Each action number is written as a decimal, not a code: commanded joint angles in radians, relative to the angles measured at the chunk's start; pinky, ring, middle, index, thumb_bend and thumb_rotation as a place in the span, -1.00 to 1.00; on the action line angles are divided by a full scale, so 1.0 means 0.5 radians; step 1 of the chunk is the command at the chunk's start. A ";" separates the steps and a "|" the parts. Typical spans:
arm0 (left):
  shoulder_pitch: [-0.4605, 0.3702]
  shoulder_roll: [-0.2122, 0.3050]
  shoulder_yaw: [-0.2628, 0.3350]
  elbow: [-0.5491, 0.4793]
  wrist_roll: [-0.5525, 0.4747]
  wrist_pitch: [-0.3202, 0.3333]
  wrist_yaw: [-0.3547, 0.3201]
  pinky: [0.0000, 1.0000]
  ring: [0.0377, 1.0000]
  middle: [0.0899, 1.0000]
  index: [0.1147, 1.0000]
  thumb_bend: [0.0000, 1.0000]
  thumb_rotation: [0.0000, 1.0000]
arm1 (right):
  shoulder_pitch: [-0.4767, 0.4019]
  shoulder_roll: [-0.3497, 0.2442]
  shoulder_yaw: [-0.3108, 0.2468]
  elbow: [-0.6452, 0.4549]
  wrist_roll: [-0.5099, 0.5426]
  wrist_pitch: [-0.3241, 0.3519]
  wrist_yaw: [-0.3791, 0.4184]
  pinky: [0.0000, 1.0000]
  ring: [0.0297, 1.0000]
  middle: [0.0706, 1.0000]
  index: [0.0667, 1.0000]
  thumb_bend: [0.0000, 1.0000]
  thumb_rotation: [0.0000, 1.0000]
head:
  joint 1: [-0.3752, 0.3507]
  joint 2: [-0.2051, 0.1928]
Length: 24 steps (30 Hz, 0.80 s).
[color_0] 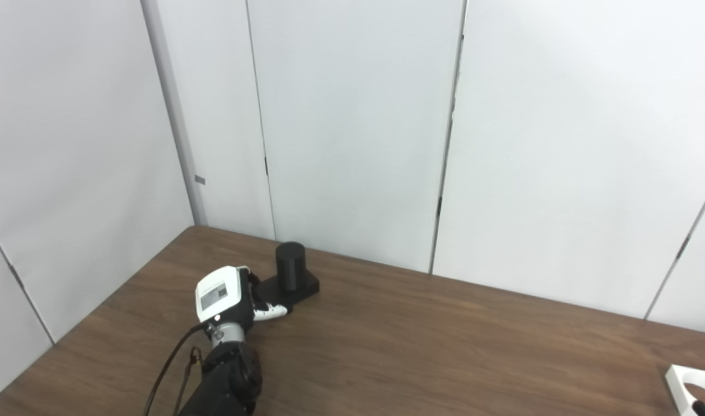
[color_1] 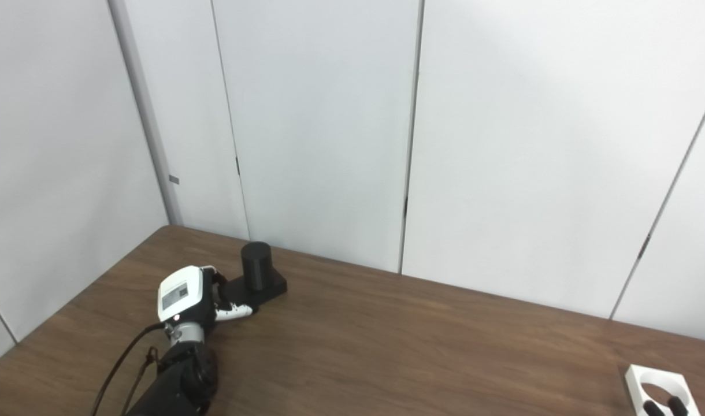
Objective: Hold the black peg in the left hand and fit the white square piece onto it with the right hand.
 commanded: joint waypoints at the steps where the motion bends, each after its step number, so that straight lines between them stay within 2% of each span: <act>1: -0.030 0.060 -0.027 -0.113 -0.016 -0.038 -0.040 0.40 0.49 0.34 -0.17 0.04 -0.91 | 0.148 0.070 0.030 0.126 0.016 0.025 0.011 1.00 1.00 0.87 1.00 0.43 0.94 | -0.009 0.010; 5: 0.052 0.055 -0.067 -0.310 -0.049 -0.035 -0.164 0.40 0.50 0.35 -0.17 0.04 -0.91 | 0.150 0.082 0.030 0.104 0.011 0.026 0.002 1.00 1.00 0.86 1.00 0.48 0.91 | -0.050 0.036; 9: 0.212 -0.001 -0.140 -0.634 -0.041 -0.018 -0.272 0.31 0.48 0.37 -0.16 0.04 -0.91 | 0.159 0.082 0.044 0.081 -0.022 0.005 0.002 1.00 1.00 0.91 1.00 0.37 0.98 | -0.075 0.052; 13: 0.349 -0.048 -0.235 -0.874 0.022 0.002 -0.358 0.28 0.48 0.38 -0.16 0.04 -0.91 | 0.170 0.078 0.056 0.036 -0.027 0.021 0.009 1.00 1.00 0.94 1.00 0.22 1.00 | -0.110 0.079; 19: 0.516 -0.137 -0.362 -1.124 0.107 -0.035 -0.437 0.31 0.51 0.40 -0.16 0.04 -0.91 | 0.191 0.072 0.068 -0.049 -0.026 0.079 -0.004 1.00 1.00 0.95 1.00 0.11 1.00 | -0.158 0.155; 24: 0.669 -0.193 -0.531 -1.283 0.178 -0.104 -0.515 0.32 0.49 0.41 -0.16 0.04 -0.91 | 0.212 0.075 0.079 -0.154 -0.081 0.148 -0.037 1.00 1.00 0.94 1.00 0.05 1.00 | -0.237 0.266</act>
